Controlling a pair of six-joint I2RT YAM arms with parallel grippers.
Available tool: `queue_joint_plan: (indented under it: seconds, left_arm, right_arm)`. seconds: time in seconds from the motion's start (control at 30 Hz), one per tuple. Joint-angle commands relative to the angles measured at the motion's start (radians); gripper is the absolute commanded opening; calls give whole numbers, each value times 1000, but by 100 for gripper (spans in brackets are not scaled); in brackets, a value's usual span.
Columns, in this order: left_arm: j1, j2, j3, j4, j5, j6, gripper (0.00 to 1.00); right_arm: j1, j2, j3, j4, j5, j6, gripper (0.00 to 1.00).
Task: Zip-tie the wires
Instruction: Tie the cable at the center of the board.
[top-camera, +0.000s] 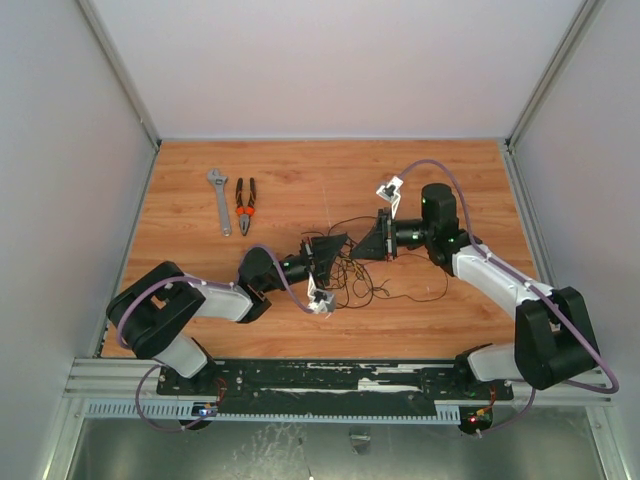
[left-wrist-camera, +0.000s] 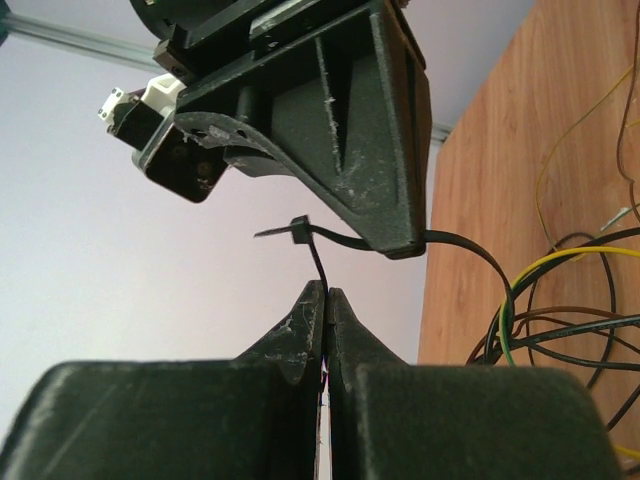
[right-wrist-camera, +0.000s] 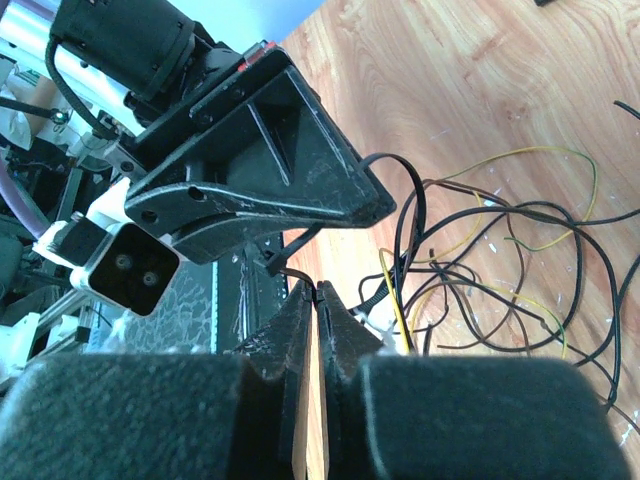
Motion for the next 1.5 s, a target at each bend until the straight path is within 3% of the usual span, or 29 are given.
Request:
queue_joint_plan:
  seconds: [0.0, 0.47, 0.87, 1.07, 1.47]
  left_arm:
    - [-10, -16, 6, 61, 40, -32, 0]
    - [-9, -17, 18, 1, 34, -9, 0]
    - [-6, -11, 9, 1, -13, -103, 0]
    - [-1, 23, -30, 74, -24, -148, 0]
    - [-1, 207, -121, 422, -38, -242, 0]
  right_arm:
    - [-5, -30, -21, 4, 35, -38, 3]
    - [-4, -26, 20, -18, 32, -63, 8]
    - [-4, -35, -12, 6, 41, -63, 10]
    - [-4, -21, -21, 15, 47, -68, 12]
    - [7, 26, -74, 56, 50, -72, 12]
